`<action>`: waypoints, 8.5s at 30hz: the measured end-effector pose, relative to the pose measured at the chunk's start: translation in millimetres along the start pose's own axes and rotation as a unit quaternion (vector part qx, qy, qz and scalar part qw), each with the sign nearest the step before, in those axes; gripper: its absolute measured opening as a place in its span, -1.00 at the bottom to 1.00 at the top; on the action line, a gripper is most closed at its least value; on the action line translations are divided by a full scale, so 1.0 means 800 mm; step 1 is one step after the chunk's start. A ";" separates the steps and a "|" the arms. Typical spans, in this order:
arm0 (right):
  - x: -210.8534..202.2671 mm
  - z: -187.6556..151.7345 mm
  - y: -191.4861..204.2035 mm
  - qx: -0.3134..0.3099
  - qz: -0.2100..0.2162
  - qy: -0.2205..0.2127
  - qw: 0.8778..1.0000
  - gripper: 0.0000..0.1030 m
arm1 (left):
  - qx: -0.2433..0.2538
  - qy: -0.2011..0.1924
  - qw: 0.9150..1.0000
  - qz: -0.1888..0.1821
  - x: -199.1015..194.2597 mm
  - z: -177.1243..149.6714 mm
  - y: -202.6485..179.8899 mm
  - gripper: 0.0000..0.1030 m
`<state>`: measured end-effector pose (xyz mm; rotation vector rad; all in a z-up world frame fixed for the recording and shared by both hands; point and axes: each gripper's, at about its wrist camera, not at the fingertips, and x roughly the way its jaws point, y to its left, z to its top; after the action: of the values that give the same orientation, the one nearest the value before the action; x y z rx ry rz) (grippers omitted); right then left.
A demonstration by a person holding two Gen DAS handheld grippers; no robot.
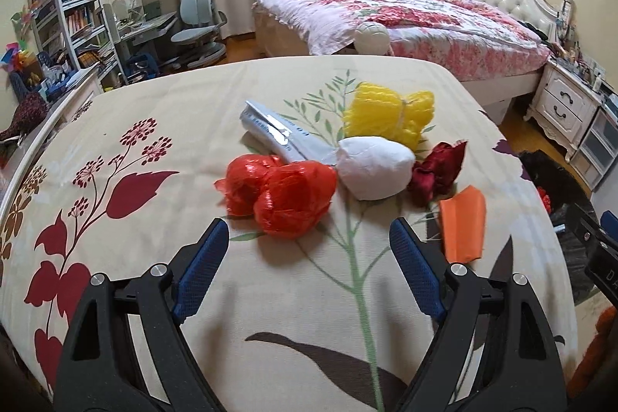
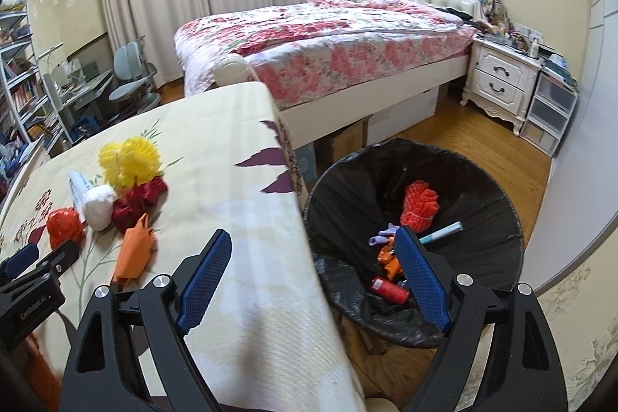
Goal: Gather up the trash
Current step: 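Move both open tools back over the items on the bed, then grasp the red plastic bag with the left tool while the right tool grasps the orange cloth, then carry the red bag and orange cloth over the black trash bin, then open the left tool to drop the red bag while the right tool drops the orange cloth, then move both open tools back over the items on the bed, then close the left tool around the white cloth ball, then lift the white ball with the left tool while the right tool moves to the dark red cloth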
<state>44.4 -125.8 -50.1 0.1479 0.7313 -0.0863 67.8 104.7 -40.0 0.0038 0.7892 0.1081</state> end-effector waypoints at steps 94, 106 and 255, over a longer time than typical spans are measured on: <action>-0.015 0.019 -0.071 0.019 -0.034 -0.009 0.999 -0.65 | 0.086 -0.051 0.983 -0.156 -0.037 0.013 -0.142 0.14; 0.018 0.025 -0.126 0.053 -0.071 0.000 0.996 -0.65 | 0.135 -0.045 0.975 -0.170 -0.007 0.026 -0.224 0.14; 0.022 0.006 0.110 -0.084 0.067 0.025 0.994 0.58 | 0.016 -0.008 0.999 -0.037 0.000 0.000 0.042 -0.24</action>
<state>72.0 -40.2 -49.1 0.0379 0.7740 0.1079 64.9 138.1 -38.6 0.0050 0.7747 0.0250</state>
